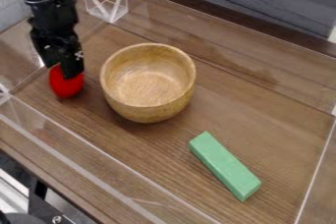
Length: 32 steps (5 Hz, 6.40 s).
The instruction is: Move the red object to the right side of the table
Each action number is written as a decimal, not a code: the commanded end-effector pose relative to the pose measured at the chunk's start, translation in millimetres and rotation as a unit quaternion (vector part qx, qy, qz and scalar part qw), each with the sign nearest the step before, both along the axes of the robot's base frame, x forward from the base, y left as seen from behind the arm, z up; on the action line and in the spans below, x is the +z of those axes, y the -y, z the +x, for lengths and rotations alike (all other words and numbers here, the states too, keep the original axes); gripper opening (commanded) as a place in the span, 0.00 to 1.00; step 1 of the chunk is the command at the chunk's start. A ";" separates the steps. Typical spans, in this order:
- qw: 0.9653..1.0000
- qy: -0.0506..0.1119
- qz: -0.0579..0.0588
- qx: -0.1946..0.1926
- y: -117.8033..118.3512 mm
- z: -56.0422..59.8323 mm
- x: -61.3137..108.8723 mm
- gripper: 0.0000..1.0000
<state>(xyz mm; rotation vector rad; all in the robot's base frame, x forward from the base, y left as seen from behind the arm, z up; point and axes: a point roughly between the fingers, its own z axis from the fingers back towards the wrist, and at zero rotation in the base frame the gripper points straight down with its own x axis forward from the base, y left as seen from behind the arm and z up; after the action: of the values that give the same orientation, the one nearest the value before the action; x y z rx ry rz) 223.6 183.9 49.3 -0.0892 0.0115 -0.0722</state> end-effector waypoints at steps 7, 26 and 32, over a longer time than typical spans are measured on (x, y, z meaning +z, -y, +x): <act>0.994 0.054 0.035 0.087 -9.1 38.9 36.6 0.00; 0.994 0.086 0.006 -0.070 250.8 97.8 51.6 1.00; 0.995 0.096 0.014 -0.030 227.5 89.7 66.0 1.00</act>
<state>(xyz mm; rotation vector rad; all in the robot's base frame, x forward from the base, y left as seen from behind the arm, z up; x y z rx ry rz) 310.8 -43.5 97.2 -0.0525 -0.1136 -0.1446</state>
